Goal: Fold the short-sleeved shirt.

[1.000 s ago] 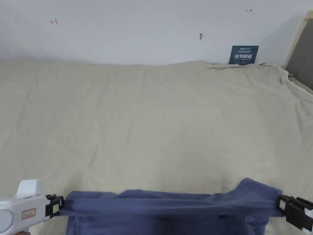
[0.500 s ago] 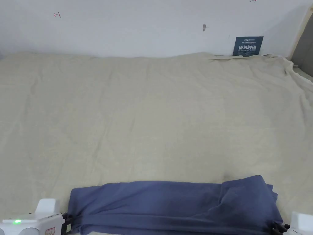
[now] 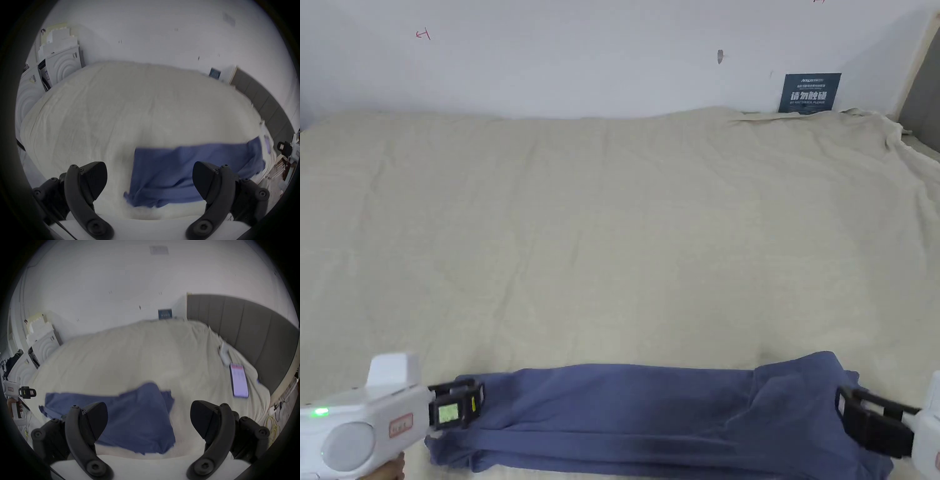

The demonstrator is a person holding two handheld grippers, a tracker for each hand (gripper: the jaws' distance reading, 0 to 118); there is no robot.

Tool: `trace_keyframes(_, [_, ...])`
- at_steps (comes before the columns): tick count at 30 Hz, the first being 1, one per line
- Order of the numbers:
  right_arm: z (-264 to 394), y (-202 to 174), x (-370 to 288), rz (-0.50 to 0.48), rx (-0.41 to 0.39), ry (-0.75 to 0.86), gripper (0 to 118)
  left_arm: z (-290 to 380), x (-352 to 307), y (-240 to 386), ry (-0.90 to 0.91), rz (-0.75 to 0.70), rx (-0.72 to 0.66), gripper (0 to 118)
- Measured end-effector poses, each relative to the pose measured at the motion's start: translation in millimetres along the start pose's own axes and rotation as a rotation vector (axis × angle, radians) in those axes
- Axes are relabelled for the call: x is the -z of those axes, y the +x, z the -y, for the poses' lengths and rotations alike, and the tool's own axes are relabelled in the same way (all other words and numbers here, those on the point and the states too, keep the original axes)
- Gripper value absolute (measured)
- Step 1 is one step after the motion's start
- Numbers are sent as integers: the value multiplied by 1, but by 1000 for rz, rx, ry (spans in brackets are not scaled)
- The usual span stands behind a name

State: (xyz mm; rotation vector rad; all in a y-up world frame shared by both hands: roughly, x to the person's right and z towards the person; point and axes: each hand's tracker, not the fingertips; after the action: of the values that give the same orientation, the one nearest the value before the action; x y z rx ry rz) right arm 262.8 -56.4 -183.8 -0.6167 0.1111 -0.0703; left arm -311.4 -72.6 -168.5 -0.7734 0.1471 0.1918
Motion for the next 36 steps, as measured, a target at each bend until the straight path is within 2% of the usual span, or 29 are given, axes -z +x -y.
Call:
trace_keyframes(5, [-44, -34, -22, -20, -33, 170, 104, -35, -21, 19, 164, 1, 27, 111])
trace_keyframes(10, [-60, -65, -28, 35, -100, 284, 104, -45, -23, 36, 254, -40, 62, 110])
trace_keyframes(13, [-59, -73, -27, 65, -104, 311, 104, -41, -21, 41, 310, -23, 68, 97])
trace_keyframes(14, [-58, -73, -26, 79, -106, 311, 97, -40, -20, 41, 317, -19, 69, 83])
trace_keyframes(15, [-57, -74, -25, 81, -101, 310, 84, -38, -19, 42, 321, -15, 69, 71])
trace_keyframes(16, [-56, -74, -25, 84, -101, 313, 63, -37, -17, 42, 321, -14, 72, 52])
trace_keyframes(17, [-56, -74, -24, 85, -100, 314, 29, -36, -16, 42, 313, -6, 79, 22])
trace_keyframes(18, [-56, -78, -25, 88, -96, 313, 6, -34, -14, 41, 300, 22, 85, 6])
trace_keyframes(19, [-55, -78, -24, 93, -95, 315, 1, -32, -13, 39, 267, 66, 79, 0])
trace_keyframes(21, [-54, -79, -26, 90, -108, 322, 0, -29, -11, 34, 237, 116, 50, 0])
trace_keyframes(28, [-54, -74, -22, 84, -114, 305, 0, -22, -4, 14, 115, 127, 47, 0])
trace_keyframes(34, [-54, -74, -19, 88, -120, 286, 0, -22, 19, -26, -91, 208, -37, 0])
trace_keyframes(36, [-53, -73, -17, 90, -119, 275, 0, -17, 27, -36, -134, 213, -35, 6])
